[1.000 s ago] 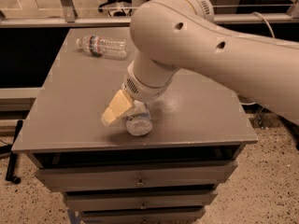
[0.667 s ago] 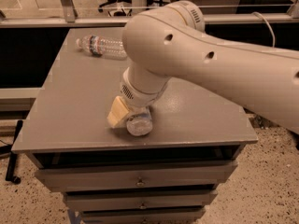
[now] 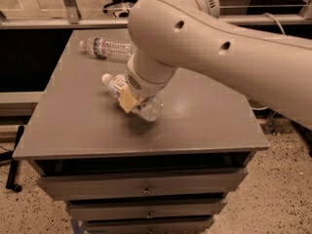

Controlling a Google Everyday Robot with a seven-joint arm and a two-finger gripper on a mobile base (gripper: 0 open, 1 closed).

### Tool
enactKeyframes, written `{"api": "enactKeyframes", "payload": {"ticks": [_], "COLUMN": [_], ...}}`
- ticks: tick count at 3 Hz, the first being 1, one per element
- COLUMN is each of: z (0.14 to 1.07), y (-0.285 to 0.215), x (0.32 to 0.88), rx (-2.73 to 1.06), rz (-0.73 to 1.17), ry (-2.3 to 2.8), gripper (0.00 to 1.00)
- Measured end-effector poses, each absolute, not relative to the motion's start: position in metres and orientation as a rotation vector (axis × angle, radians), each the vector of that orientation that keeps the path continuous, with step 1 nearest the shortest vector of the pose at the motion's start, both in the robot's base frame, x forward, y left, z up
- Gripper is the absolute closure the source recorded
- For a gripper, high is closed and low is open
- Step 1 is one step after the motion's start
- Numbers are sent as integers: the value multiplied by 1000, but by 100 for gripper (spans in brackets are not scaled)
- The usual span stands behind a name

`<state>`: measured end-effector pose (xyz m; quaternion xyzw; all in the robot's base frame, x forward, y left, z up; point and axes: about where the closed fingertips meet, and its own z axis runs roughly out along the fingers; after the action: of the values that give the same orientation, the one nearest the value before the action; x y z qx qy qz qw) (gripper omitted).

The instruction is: Move blue plastic bottle near water bottle

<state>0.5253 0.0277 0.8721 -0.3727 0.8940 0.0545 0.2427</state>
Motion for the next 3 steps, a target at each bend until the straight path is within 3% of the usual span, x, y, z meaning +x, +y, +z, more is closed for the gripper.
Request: {"api": "enactKeyframes", "payload": {"ticks": [1,3], "z": [884,887], "y": [29,29], "x": [538,538], "rx": [-1170,-1279], "rz": [160,126], "ry": [2333,2265], "gripper": [100,100]}}
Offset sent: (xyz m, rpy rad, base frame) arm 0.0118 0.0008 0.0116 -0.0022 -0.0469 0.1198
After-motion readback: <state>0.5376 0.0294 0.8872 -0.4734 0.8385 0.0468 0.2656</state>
